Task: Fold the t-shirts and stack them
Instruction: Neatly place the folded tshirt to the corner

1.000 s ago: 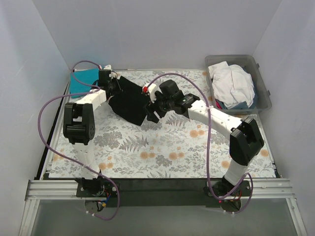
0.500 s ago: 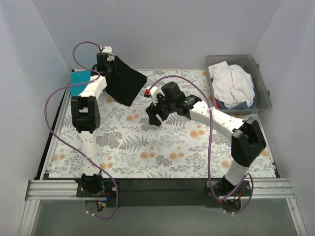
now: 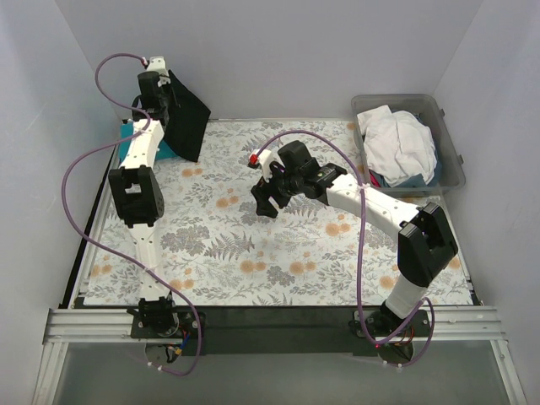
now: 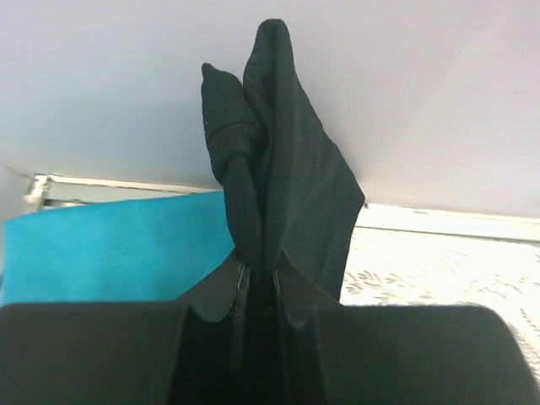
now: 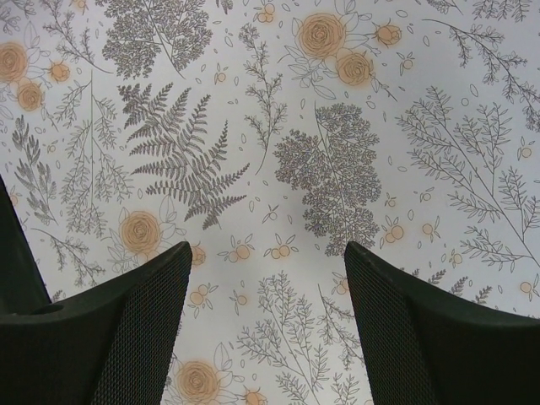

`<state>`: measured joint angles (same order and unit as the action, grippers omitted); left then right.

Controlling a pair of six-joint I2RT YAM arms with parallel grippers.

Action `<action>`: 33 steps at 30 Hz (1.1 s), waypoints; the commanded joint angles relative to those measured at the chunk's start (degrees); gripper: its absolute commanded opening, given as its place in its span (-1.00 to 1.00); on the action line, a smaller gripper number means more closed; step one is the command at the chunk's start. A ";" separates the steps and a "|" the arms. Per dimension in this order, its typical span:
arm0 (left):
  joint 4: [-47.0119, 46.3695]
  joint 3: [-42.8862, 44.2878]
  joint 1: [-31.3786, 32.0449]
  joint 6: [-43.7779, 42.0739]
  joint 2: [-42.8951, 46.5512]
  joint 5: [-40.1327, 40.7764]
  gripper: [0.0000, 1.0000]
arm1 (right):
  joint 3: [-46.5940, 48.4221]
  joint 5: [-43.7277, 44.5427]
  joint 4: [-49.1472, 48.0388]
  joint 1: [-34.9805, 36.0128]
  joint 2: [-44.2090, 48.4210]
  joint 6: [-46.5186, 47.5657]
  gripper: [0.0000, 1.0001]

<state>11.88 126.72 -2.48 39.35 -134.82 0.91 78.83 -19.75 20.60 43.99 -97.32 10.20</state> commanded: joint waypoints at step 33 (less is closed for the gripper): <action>0.16 1.43 -9.64 2.75 3.78 -8.72 -1.00 | 0.36 -2.31 -0.39 -0.13 -0.50 -0.44 0.63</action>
<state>14.15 128.49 -10.11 42.63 -134.89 -6.42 78.85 -21.17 20.60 43.99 -97.36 10.02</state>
